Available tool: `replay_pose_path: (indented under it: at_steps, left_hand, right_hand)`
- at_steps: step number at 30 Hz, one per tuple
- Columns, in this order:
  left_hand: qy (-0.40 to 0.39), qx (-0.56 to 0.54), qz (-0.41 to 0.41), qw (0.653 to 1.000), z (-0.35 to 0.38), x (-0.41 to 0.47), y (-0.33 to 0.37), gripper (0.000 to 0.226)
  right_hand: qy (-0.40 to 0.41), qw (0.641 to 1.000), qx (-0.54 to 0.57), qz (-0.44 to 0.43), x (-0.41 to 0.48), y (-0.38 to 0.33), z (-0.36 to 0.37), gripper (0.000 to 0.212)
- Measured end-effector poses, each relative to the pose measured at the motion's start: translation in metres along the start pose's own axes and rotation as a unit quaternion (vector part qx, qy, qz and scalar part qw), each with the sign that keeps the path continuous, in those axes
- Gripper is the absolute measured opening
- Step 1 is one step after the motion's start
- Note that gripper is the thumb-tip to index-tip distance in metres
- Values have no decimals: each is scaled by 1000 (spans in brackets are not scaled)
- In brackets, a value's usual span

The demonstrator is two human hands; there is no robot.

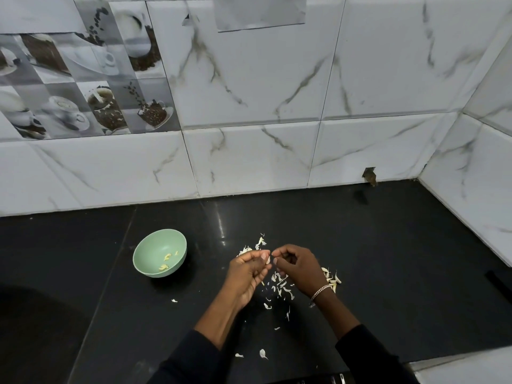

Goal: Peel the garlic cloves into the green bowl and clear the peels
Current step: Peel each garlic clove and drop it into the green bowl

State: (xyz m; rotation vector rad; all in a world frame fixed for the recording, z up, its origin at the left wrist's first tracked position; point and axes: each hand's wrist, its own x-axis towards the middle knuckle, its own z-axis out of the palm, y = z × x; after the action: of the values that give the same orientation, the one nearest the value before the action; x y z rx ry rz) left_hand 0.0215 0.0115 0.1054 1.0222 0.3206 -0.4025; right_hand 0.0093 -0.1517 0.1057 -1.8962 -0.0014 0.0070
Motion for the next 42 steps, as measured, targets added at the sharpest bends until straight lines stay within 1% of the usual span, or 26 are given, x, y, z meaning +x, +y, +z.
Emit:
replay_pose_path:
  at_steps: [3, 7, 12, 23, 29, 35, 42]
  left_hand:
    - [-1, 1, 3, 1000, 0, 1, 0, 18]
    - [3, 7, 11, 1000, -1, 2, 0, 18]
    - [-3, 13, 17, 1000, 1, 2, 3, 10]
    - [-12, 14, 29, 999, 3, 4, 6, 9]
    - [1, 21, 38, 999, 7, 2, 7, 9]
    - [16, 21, 47, 999, 10, -2, 6, 10]
    - [50, -12, 39, 998, 13, -3, 1, 8]
  right_hand:
    - [-14, 999, 51, -3, -1, -6, -1, 11]
    - [-12, 997, 72, -3, -1, -8, 0, 14]
    - [-37, 998, 40, -15, 2, -9, -2, 18]
    - [-32, 999, 36, -23, 1, -13, -5, 12]
    - [-32, 999, 7, -33, 0, -12, -3, 8]
    - [2, 998, -44, -47, -2, -12, 4, 7]
    - [20, 992, -110, -66, 2, -6, 10, 10]
